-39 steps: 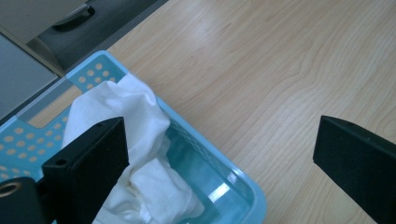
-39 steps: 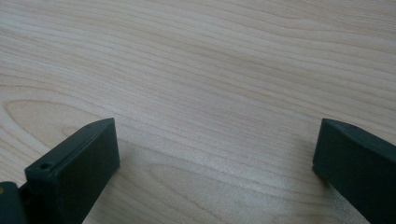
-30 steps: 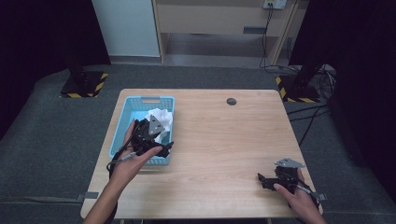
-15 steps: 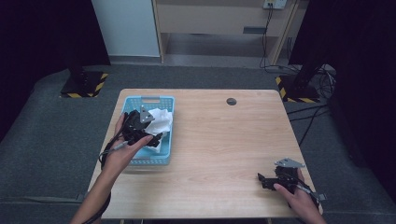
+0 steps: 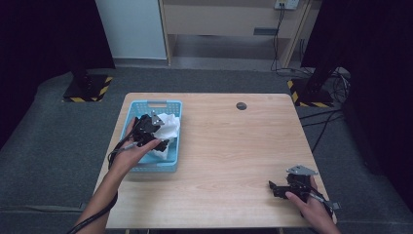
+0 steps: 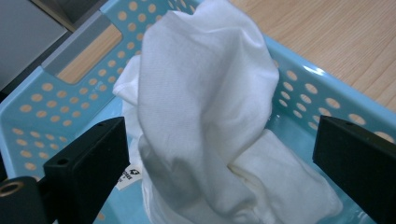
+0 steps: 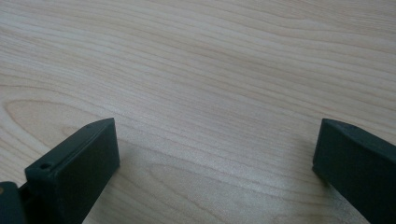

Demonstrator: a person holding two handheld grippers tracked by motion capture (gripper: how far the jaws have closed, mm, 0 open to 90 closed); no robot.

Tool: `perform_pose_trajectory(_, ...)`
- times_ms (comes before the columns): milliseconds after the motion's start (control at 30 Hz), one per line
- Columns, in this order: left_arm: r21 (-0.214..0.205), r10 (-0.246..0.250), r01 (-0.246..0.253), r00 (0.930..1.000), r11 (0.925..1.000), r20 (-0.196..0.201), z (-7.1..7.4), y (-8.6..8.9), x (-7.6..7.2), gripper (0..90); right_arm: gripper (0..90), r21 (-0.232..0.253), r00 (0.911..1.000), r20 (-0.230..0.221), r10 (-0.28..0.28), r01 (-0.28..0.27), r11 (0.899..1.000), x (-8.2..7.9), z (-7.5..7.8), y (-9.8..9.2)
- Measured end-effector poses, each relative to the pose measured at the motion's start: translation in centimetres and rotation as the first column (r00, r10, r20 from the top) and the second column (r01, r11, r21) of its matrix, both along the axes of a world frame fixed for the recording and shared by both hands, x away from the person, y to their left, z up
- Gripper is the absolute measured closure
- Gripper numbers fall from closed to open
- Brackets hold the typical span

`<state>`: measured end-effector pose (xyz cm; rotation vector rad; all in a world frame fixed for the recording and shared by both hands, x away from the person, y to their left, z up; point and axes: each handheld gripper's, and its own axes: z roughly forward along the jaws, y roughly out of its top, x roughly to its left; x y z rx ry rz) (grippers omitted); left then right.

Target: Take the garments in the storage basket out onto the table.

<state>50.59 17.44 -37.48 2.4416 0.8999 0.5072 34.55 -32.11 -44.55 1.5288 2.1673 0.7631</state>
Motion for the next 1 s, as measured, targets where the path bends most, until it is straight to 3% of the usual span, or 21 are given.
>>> perform_pose_trajectory(367,-0.014,0.013,-0.013,0.9991,0.9998,-0.04,-1.9,-0.2,1.7,2.3,0.3,0.0,1.0,0.0,0.0,0.0,1.0,0.0,0.0,0.0)
perform_pose_trajectory(767,0.012,0.002,-0.001,0.9968,0.9999,-0.08,-3.5,-0.7,2.9,2.2,0.3,0.0,1.0,0.0,0.0,0.0,1.0,0.0,0.0,0.0)
perform_pose_trajectory(1000,-0.003,0.01,-0.011,0.9941,0.9999,-0.108,-4.4,-0.8,3.6,2.3,0.3,0.0,1.0,0.0,0.0,0.0,1.0,0.0,0.0,0.0)
